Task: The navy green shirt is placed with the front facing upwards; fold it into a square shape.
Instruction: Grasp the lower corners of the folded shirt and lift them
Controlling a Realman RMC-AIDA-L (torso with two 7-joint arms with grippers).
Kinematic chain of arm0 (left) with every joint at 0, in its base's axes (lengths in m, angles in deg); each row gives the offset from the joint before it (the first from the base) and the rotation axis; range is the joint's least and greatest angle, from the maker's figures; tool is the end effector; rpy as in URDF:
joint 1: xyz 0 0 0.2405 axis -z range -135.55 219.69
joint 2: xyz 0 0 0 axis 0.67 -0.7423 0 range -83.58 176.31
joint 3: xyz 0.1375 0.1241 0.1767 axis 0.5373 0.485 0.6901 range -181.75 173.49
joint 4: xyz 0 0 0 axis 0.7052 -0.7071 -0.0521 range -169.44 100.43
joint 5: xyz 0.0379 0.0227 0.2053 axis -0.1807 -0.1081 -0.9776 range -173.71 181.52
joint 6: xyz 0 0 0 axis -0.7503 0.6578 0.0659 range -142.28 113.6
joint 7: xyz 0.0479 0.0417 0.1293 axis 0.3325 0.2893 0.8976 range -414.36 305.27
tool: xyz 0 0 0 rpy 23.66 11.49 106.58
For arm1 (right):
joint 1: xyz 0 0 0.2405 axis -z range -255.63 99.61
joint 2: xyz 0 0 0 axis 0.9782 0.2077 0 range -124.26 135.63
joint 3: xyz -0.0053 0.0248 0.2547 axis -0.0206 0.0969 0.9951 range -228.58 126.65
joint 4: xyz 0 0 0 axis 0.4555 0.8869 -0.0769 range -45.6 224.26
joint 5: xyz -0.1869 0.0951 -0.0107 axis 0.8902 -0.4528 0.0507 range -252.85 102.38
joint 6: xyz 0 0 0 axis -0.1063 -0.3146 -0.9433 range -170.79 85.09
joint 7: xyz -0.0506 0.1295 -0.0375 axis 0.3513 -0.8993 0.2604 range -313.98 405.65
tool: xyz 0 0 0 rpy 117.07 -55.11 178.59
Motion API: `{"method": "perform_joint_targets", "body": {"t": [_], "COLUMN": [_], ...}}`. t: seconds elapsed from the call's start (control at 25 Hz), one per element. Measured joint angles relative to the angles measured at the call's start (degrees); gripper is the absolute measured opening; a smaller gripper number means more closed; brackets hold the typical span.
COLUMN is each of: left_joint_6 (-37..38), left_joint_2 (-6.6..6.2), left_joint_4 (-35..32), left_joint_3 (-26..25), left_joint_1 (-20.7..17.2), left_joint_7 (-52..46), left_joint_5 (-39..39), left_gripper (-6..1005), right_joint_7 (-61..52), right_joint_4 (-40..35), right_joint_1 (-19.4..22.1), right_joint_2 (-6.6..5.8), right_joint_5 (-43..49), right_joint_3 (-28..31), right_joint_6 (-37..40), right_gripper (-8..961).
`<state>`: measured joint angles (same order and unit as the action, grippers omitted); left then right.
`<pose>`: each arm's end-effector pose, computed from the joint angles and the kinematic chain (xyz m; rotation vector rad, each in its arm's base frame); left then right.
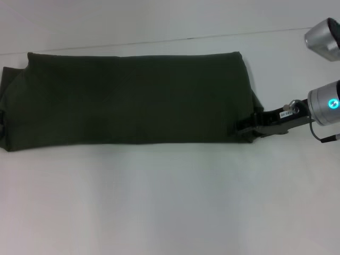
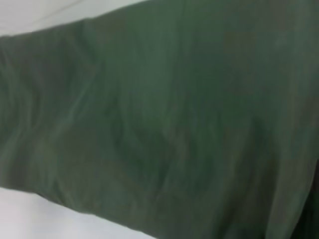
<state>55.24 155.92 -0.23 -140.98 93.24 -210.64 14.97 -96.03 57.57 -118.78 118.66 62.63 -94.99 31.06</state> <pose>-0.2899 0.4307 0.0666 -1.9285 -1.5714 0.3517 0.2909 0.3796 0.0065 -2.1884 1.8349 0.1468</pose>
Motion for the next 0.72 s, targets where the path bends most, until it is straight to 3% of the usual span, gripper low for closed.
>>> {"method": "perform_joint_targets", "body": {"t": [0.16, 0.48, 0.72], "left_joint_6": [0.1, 1.1, 5.7], "left_joint_2": [0.02, 0.04, -0.43], "left_joint_4": [0.0, 0.0, 1.0], "left_joint_3": [0.1, 0.2, 0.2], "left_joint_1": [0.1, 0.2, 0.4], "left_joint_7": [0.0, 0.0, 0.8], "left_joint_5": [0.0, 0.0, 0.0], "left_gripper": [9, 8, 7], "right_joint_7": [-0.5, -1.0, -1.3], "right_joint_4": [-0.3, -0.7, -2.9], "right_joint_1": [0.1, 0.4, 0.4], "right_joint_2": [-0.04, -0.73, -1.36], "right_joint_5": [0.0, 0.0, 0.0], "right_joint_3": [-0.2, -0.2, -0.2], "right_joint_6": [0.2, 1.2, 4.1], "right_gripper": [567, 355, 110]}}
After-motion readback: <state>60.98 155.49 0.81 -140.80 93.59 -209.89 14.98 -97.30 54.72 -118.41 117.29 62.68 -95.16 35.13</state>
